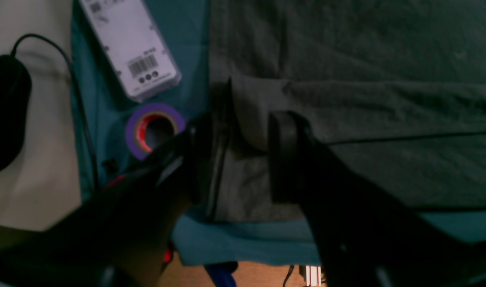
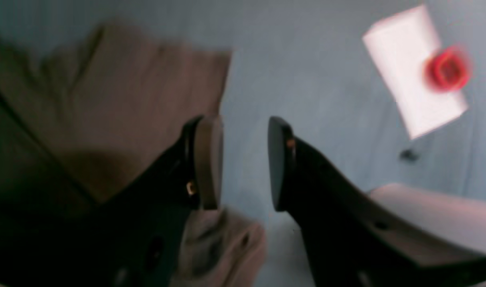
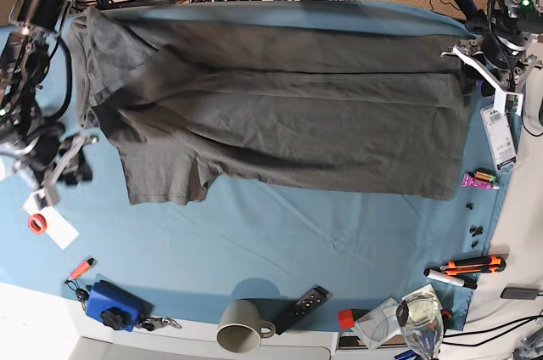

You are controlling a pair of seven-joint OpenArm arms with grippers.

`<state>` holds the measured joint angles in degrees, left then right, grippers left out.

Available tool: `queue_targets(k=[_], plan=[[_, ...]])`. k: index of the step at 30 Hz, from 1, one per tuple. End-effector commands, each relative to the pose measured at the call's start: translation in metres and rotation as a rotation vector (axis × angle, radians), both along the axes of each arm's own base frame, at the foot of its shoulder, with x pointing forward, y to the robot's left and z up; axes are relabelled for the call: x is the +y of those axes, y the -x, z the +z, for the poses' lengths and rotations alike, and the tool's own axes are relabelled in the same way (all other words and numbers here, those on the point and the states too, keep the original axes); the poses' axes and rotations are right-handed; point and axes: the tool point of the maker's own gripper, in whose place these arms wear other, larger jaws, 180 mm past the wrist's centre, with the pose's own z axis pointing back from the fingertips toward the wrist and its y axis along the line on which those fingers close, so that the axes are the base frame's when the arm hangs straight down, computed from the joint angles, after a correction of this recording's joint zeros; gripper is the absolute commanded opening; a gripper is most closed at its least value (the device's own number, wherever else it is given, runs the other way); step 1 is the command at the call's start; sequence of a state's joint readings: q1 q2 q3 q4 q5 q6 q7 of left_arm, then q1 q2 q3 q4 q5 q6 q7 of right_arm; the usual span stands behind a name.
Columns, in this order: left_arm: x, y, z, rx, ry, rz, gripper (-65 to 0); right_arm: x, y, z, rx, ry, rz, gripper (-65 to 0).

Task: Fold the T-shirt properly
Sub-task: 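Pull the hem corner with the right gripper to flatten the shirt, then grasp the hem corners with both grippers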

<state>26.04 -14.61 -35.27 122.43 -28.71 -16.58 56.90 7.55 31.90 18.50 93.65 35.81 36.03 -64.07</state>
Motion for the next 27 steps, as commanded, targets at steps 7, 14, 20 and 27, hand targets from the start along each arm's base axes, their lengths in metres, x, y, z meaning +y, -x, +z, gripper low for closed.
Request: queue_targets(k=[7,14,20,27], plan=[[0.003,-0.005,0.010,-0.037,-0.025,-0.007,-41.3,-0.031,-0.023,-0.008,0.010,-0.105,-0.097,-35.9],[0.003,-0.005,0.010,-0.037,-0.025,-0.007,-41.3,-0.048,-0.039,-0.029,0.025,-0.243,-0.170,-35.5],[0.002,-0.005,0.010,-0.041,-0.024,-0.008,-41.3,-0.035,-0.044,-0.052,0.115,-0.327,-0.191,-35.5],[0.001,-0.006,0.011,-0.045,-0.018,-0.009,-41.3,0.003,-0.054,-0.075,0.128,-0.395,-0.170,-35.6]])
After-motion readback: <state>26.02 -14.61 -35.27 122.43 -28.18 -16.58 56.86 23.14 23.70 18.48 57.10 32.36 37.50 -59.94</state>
